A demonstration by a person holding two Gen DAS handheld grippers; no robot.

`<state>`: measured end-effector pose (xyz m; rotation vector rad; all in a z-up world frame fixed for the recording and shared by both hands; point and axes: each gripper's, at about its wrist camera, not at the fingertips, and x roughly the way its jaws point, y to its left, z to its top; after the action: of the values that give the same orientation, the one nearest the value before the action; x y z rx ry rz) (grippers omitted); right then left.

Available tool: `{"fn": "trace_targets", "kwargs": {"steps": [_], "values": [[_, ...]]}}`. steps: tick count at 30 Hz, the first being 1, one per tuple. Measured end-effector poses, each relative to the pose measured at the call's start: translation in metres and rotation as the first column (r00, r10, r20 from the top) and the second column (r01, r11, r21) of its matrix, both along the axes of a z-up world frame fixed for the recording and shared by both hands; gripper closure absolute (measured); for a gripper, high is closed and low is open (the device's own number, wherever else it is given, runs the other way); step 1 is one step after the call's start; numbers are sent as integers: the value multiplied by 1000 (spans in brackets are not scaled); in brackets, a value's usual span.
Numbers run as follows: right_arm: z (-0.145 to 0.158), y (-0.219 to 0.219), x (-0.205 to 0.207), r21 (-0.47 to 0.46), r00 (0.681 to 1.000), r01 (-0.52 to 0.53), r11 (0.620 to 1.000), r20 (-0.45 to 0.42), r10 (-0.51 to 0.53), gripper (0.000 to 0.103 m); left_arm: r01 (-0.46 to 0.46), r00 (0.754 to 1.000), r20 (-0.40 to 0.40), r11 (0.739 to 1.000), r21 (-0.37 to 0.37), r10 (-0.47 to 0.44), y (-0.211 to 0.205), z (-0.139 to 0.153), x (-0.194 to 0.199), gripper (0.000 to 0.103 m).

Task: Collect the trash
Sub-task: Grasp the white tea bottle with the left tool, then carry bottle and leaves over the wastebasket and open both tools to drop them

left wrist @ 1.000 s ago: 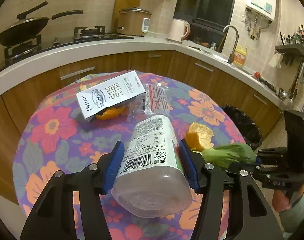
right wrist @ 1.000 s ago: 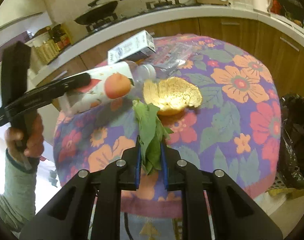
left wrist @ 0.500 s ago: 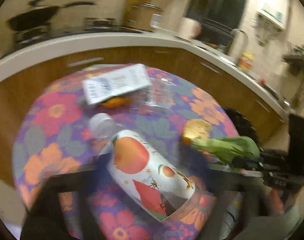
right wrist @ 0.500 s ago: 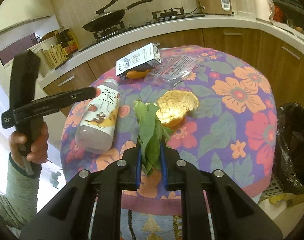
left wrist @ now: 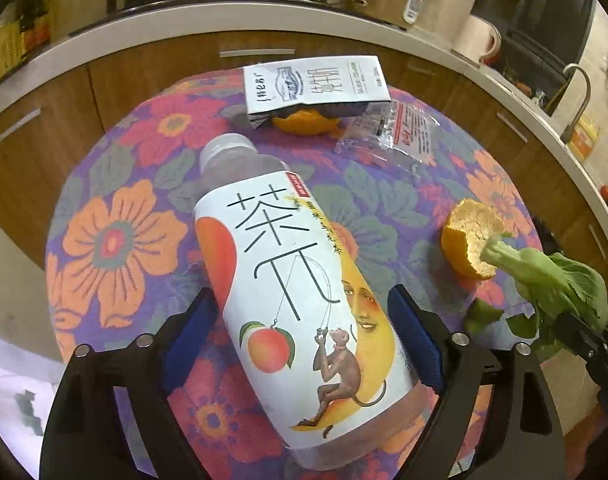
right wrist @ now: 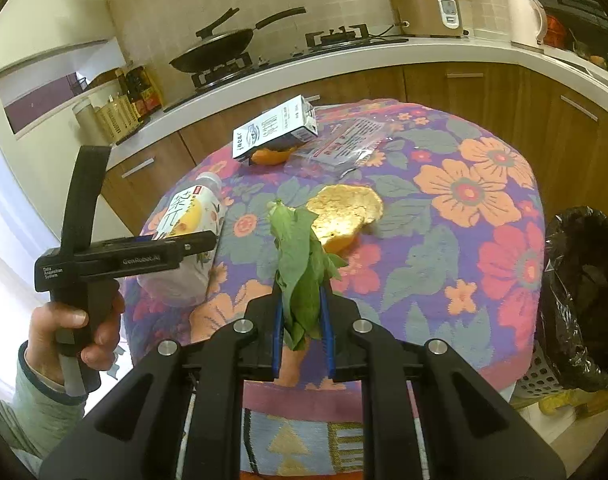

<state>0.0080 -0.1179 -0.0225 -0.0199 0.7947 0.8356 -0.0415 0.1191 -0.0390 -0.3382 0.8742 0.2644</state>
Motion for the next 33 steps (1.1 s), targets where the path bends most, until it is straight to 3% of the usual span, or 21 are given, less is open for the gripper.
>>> {"fn": "trace_targets", "kwargs": {"steps": [6,12,18,25,33], "values": [[0,-8,4,20,1000,11,1000,-4,-11,90,-16,999,38,999,51,14,-8,5,-6,37],[12,-20,8,72,1000,18,997,12,-19,90,-31,993,113,998,61,24,-9,23,-11,42],[35,-35,21,135,997,42,990,52,-49,90,23,974,222,997,71,-38,-28,55,-5,43],[54,-75,42,167,980,147,975,106,-166,90,164,927,330,984,69,-178,-70,89,26,43],[48,-162,83,181,926,350,919,84,-369,90,350,850,383,931,100,-361,-161,108,88,43]]}}
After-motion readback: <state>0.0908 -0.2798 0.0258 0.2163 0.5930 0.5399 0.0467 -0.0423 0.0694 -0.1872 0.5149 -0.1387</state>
